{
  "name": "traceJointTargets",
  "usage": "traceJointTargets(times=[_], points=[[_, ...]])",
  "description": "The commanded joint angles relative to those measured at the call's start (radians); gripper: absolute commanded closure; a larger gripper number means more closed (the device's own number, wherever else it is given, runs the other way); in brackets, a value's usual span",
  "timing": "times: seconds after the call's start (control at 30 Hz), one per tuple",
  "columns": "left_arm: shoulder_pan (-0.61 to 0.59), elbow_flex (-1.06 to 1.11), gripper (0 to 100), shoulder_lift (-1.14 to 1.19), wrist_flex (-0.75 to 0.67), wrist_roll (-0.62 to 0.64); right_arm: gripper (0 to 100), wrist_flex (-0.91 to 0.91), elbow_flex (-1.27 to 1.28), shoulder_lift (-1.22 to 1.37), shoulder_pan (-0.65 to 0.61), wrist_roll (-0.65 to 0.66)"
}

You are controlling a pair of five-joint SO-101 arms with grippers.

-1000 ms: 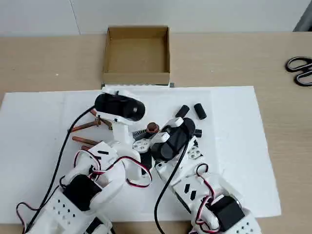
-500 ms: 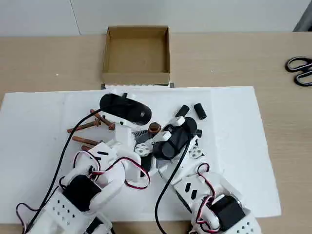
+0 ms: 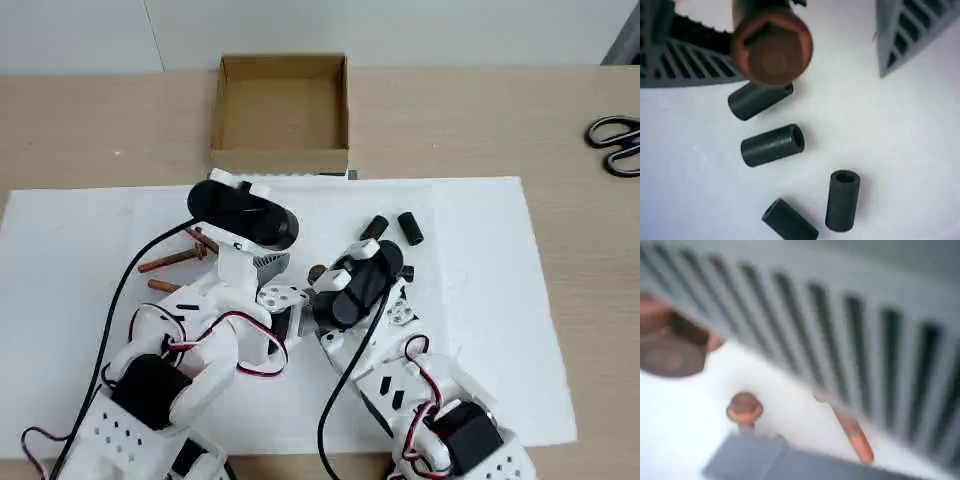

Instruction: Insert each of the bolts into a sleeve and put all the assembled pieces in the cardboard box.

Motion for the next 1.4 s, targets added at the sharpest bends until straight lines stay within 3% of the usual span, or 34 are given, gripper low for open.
traceJointTargets(times=[0.0,0.13,0.27,0.43,0.7,0.83,1.0,1.17,1.37], points=[[-0.018,-0.045,73,-0.011,0.005,-0.002,99.6,-0.002,-0.048,-0.004,0.008,0.000],[-0.055,-0.113,79,-0.011,0.000,-0.002,99.6,-0.001,-0.031,-0.004,0.041,-0.002],[-0.129,-0.176,100,-0.008,-0.002,-0.003,99.6,-0.004,-0.015,-0.004,0.104,-0.005],[-0.313,-0.166,99,-0.009,0.003,-0.003,99.6,-0.004,-0.014,-0.002,0.145,-0.068],[-0.557,0.101,99,-0.011,-0.003,-0.081,99.6,-0.105,-0.032,0.061,0.263,-0.098],[-0.572,0.197,99,-0.011,-0.021,-0.199,99.6,-0.202,-0.158,0.272,0.320,-0.103],[-0.575,0.361,99,-0.011,-0.222,-0.219,99.6,-0.252,-0.376,0.582,0.331,-0.137],[-0.571,0.493,99,-0.011,-0.384,-0.296,99.6,-0.335,-0.562,0.865,0.328,-0.071],[-0.569,0.579,99,-0.011,-0.502,-0.296,99.6,-0.433,-0.809,1.196,0.332,-0.018]])
